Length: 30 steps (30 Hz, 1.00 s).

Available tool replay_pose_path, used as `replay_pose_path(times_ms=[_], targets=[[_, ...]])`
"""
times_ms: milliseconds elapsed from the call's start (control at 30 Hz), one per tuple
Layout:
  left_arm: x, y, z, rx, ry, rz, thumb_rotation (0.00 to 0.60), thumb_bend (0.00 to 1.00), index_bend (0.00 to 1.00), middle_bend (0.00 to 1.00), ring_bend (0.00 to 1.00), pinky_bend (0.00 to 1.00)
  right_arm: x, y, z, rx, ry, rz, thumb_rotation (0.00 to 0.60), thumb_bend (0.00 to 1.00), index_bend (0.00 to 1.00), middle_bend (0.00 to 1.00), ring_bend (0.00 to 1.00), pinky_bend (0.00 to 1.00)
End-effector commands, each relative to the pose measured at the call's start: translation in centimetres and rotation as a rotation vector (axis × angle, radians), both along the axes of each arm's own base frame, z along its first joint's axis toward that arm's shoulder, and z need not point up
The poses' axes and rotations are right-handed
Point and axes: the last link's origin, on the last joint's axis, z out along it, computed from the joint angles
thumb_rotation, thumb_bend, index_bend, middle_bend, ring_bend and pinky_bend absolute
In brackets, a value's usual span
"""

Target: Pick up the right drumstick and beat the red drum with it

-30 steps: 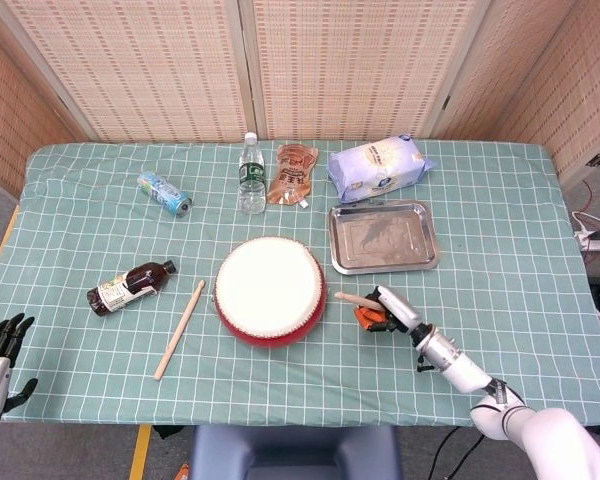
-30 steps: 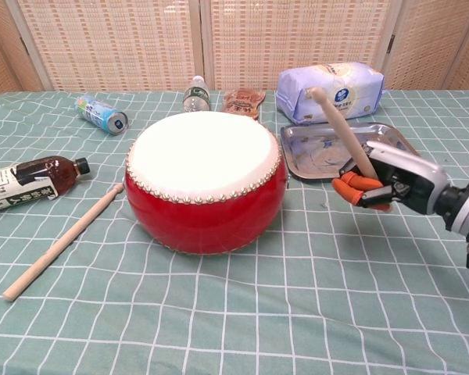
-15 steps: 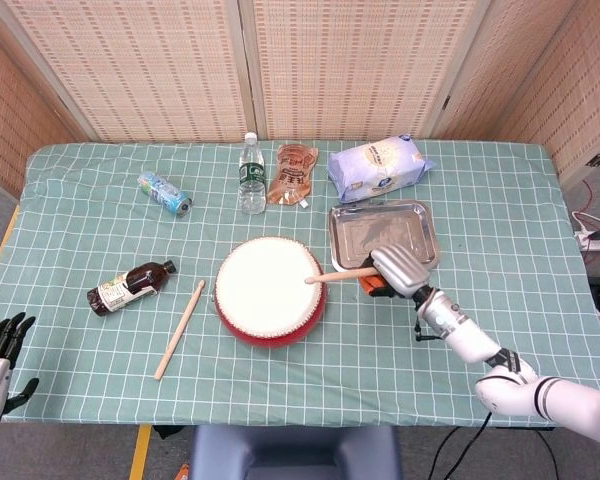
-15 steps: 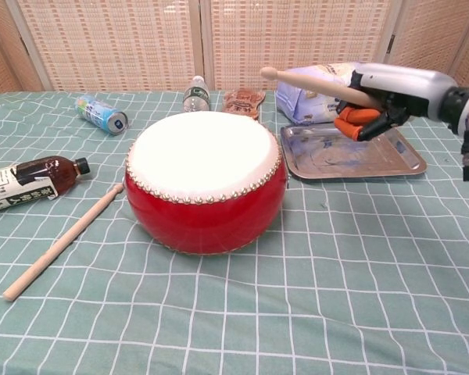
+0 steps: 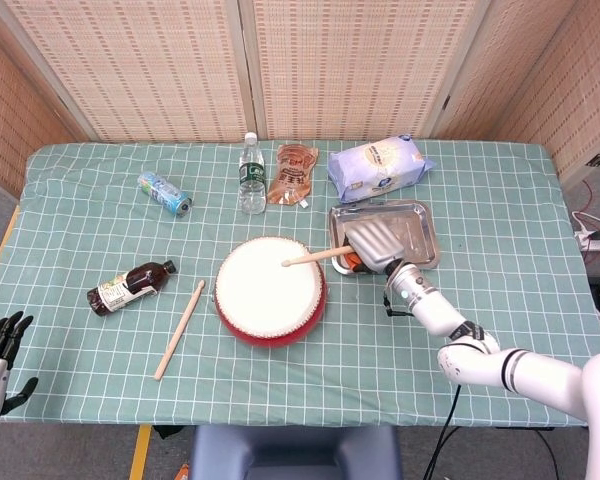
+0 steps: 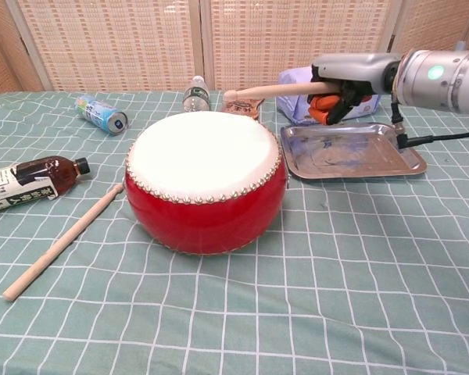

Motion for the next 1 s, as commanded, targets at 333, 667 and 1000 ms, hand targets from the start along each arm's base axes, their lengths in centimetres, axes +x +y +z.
replay_pose_path(times_ms=[333,667,1000], targets=[[-0.4,-0.2,-0.2,-0.004,-0.008,0.017,0.600,0.23,0.01,0.00,0.00,0.00,1.0,-0.4,-1.9,-0.085,0.194,0.077,0.600,1.00,1.00,1.00,1.00,1.00],[-0.5,-0.2,-0.2,0.000,-0.012,0.013,0.600,0.23,0.01,0.00,0.00,0.00,2.1,-0.1,-0.1,-0.056,-0.074,0.016,0.600,1.00,1.00,1.00,1.00,1.00],[-0.3,-0.1,-0.2,0.007,-0.011,0.000,0.600,0.23,0.01,0.00,0.00,0.00,0.2,0.2,-2.7,-0.073,0.298,0.103,0.600,1.00,1.00,1.00,1.00,1.00]])
